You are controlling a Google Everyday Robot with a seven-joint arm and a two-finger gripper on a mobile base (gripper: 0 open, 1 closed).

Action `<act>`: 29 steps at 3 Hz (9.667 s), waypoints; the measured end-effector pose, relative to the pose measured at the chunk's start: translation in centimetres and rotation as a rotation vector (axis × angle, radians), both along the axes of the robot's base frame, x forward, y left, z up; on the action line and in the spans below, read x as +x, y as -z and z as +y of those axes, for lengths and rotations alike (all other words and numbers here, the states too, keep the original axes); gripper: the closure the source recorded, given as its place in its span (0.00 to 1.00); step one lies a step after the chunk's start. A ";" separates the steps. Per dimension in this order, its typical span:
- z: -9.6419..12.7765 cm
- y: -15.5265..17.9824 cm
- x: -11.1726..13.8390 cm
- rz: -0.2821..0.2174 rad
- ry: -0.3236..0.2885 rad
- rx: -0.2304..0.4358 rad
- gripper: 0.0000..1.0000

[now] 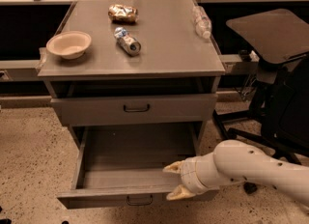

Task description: Close middle drawer

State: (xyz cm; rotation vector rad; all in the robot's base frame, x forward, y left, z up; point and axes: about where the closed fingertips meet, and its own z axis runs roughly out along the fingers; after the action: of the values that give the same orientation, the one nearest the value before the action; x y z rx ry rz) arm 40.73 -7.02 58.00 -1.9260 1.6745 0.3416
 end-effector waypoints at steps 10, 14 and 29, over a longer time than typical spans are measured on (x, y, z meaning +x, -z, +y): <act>-0.9 14.8 -1.4 0.059 0.147 0.019 1.00; -1.6 17.8 1.9 0.089 0.236 0.056 0.81; 11.7 30.2 2.3 0.212 -0.026 0.535 1.00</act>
Offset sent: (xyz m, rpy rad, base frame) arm 0.0075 -0.0078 -0.0685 0.0986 -0.0129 -0.0730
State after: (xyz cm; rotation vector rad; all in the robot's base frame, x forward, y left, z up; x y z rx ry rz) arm 43.04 4.66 27.78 -1.5489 1.4867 0.9283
